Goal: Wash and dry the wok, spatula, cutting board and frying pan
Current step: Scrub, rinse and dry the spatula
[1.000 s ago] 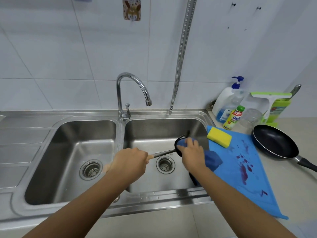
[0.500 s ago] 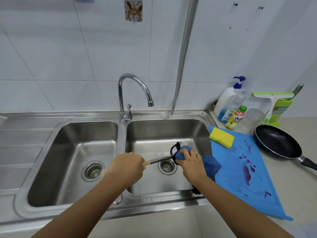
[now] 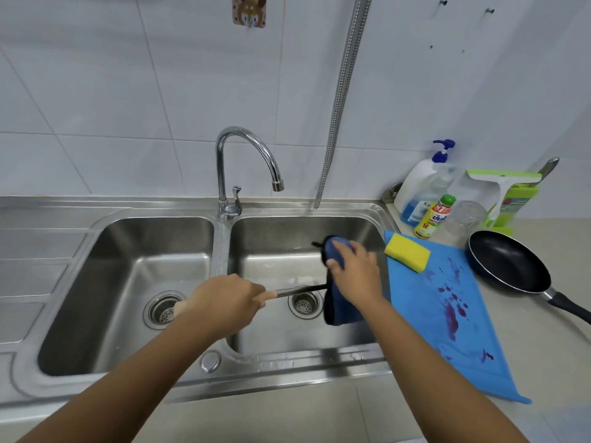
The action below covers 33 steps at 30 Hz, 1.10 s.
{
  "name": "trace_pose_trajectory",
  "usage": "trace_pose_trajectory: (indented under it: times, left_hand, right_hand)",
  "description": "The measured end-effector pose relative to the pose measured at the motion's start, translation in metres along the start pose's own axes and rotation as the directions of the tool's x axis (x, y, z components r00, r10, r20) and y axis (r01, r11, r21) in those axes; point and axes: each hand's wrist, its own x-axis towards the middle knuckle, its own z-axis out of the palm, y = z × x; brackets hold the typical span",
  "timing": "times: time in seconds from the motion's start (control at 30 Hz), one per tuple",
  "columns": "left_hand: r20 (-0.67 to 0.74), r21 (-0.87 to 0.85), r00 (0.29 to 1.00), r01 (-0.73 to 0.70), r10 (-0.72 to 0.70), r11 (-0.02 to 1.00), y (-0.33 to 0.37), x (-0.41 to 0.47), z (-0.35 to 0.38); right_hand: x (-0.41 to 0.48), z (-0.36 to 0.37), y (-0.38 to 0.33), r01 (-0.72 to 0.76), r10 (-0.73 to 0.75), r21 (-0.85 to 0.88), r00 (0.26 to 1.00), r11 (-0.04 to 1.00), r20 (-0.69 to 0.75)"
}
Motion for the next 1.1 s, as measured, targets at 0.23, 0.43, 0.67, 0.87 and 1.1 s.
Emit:
trace_pose_trajectory:
  times: [0.23,0.43,0.67,0.87,1.1]
  left_hand:
    - [-0.095,0.045,0.990,-0.097,0.101,0.994,0.008,-0.019,0.011]
    - [-0.104,0.018,0.990,-0.097,0.098,0.995,0.017,-0.019,0.014]
    - [-0.130,-0.137,0.987,0.081,-0.099,0.987,-0.003,-0.010,0.010]
    - [-0.110,-0.128,0.989,0.085,-0.100,0.988,0.008,0.014,0.006]
    - [-0.075,-0.197,0.986,0.131,-0.148,0.972,0.006,0.020,0.014]
  right_hand:
    - [0.003,0.022,0.029,-0.047,0.043,-0.098,0.998,0.994,-0.044]
    - [0.026,0.004,0.056,-0.127,0.127,0.014,0.987,0.992,-0.095]
    - [0.026,-0.023,0.093,-0.448,0.743,0.717,0.654,0.534,-0.145]
    - [-0.010,0.003,0.004,0.001,0.089,0.360,0.968,0.933,-0.234]
    - [-0.020,0.023,-0.032,0.213,-0.221,0.203,0.975,0.956,0.019]
